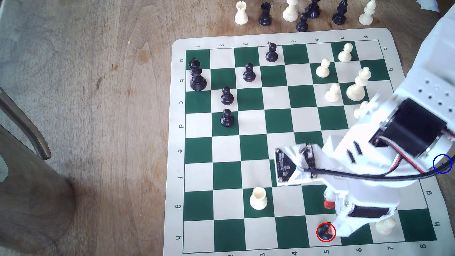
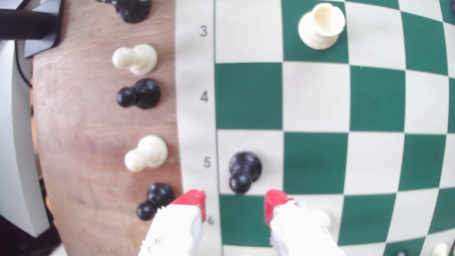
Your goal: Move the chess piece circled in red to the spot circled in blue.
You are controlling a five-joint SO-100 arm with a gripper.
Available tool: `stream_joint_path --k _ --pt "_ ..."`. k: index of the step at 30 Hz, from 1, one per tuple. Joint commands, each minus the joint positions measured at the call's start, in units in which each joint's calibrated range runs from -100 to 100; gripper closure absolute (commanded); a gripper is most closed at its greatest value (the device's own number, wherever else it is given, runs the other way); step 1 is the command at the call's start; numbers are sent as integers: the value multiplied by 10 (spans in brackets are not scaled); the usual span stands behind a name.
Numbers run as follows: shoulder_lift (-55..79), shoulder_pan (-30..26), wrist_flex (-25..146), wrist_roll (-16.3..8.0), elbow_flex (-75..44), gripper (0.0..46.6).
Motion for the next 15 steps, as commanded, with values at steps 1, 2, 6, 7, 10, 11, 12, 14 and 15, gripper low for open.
stream_joint_path --k 1,2,6,7,10,11,12,14,15 --pt "-6 -1 -36 6 -5 329" --pt "-4 -2 -42 7 0 329" --pt "2 -2 -53 8 17 331" --pt "4 -2 -60 8 26 331" --pt "6 -3 -84 9 60 331" --pt "6 -3 -99 10 79 331" --pt "6 -1 -109 10 89 331" --pt "10 2 -121 10 102 331" --pt "13 3 -128 10 107 331"
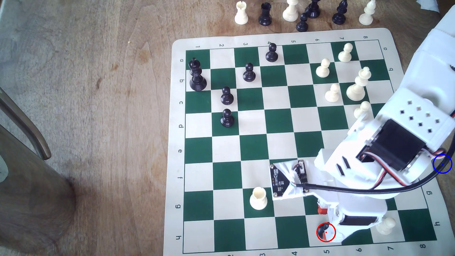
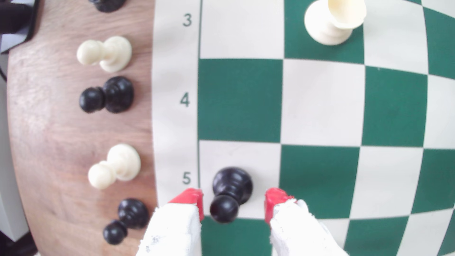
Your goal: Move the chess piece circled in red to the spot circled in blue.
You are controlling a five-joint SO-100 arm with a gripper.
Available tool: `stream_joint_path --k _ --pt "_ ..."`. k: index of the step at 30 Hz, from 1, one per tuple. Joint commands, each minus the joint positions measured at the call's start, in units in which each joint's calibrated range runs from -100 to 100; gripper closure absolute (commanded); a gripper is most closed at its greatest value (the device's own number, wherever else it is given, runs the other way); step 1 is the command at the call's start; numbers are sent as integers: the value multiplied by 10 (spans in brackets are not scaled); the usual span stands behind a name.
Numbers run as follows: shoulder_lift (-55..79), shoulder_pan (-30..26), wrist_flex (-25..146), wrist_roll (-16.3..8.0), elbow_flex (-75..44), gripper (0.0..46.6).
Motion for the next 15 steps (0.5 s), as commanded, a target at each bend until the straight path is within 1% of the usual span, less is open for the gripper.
stream_joint_path --k 1,4,9,15 --pt "-13 3 -23 0 3 331" --pt "-13 4 -25 0 3 331" --pt "-17 -11 -22 -6 3 331" --pt "-21 -15 -22 -6 2 331"
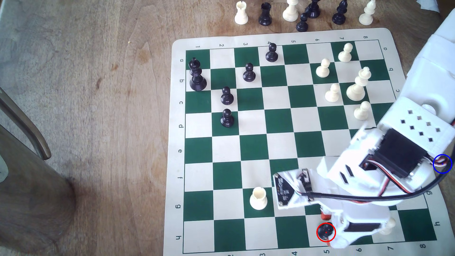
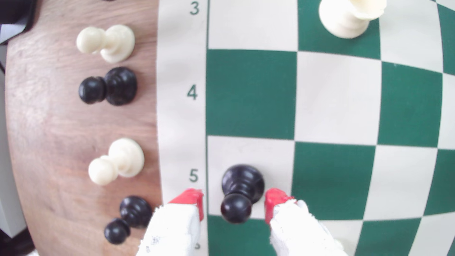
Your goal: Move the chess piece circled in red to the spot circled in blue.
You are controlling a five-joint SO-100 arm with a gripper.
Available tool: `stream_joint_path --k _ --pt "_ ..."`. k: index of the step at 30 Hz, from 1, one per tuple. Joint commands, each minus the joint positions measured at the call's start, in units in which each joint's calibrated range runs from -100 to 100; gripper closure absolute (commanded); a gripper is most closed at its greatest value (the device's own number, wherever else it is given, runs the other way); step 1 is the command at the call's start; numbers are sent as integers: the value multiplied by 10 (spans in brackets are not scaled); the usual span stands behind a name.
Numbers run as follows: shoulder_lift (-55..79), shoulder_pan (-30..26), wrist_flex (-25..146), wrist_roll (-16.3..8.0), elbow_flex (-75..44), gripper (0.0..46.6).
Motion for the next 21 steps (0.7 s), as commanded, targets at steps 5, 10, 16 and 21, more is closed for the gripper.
stream_joint_path --k 5,10,16,21 --pt "-29 -3 -7 -3 -7 333" --pt "-28 -1 -7 -3 -7 334" --pt "-26 2 -13 -3 -6 339" --pt "-20 2 -24 -4 -3 358"
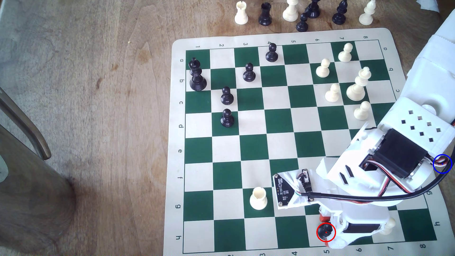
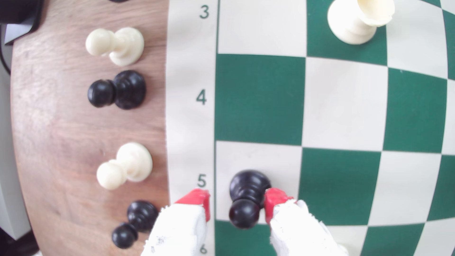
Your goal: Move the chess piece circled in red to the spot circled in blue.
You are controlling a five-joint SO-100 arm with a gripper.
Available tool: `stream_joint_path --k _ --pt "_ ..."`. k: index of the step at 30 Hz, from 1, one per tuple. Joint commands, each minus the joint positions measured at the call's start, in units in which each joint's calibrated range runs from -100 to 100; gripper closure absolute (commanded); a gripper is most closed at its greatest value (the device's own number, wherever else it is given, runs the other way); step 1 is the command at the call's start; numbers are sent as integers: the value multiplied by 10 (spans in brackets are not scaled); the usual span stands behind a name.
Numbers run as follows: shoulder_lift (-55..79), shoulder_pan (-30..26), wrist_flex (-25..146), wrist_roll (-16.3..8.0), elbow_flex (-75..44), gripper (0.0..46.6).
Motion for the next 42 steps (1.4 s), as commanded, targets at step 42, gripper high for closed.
stream_joint_path --k 42 --pt "-310 103 133 36 -104 465"
